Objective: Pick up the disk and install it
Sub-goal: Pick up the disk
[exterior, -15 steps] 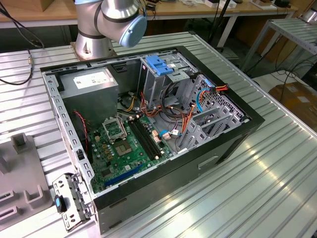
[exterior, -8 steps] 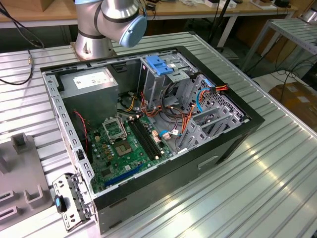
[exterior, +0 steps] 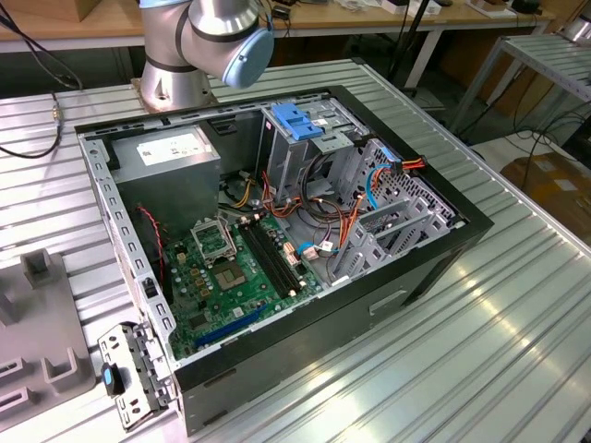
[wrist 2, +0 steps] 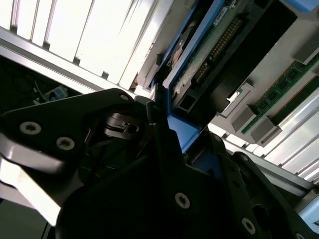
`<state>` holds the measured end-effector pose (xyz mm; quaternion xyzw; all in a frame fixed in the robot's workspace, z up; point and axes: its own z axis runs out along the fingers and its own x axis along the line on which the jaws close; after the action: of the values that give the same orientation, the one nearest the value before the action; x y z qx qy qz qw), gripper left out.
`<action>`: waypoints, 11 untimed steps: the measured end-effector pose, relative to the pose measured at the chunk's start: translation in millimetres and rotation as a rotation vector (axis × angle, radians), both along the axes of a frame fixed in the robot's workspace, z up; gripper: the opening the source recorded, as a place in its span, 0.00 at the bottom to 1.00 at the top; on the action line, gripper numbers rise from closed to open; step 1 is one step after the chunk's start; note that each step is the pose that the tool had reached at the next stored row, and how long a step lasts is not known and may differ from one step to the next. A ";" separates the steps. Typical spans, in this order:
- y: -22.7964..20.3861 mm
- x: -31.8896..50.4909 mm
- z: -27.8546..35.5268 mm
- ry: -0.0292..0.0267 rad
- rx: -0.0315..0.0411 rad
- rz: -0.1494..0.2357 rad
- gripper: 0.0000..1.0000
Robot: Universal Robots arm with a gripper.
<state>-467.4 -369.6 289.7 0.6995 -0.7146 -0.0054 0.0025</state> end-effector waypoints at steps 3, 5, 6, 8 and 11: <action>0.0 0.0 0.0 0.0000 0.0000 0.003 0.37; 0.0 0.0 0.0 0.0000 0.0000 0.004 0.37; 0.0 0.0 0.0 0.0000 0.0000 0.005 0.37; 0.0 0.0 0.0 0.0000 0.0000 0.005 0.37; 0.0 0.0 0.0 0.0000 0.0000 0.005 0.37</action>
<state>-467.4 -369.6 289.7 0.7014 -0.7127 -0.0054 0.0025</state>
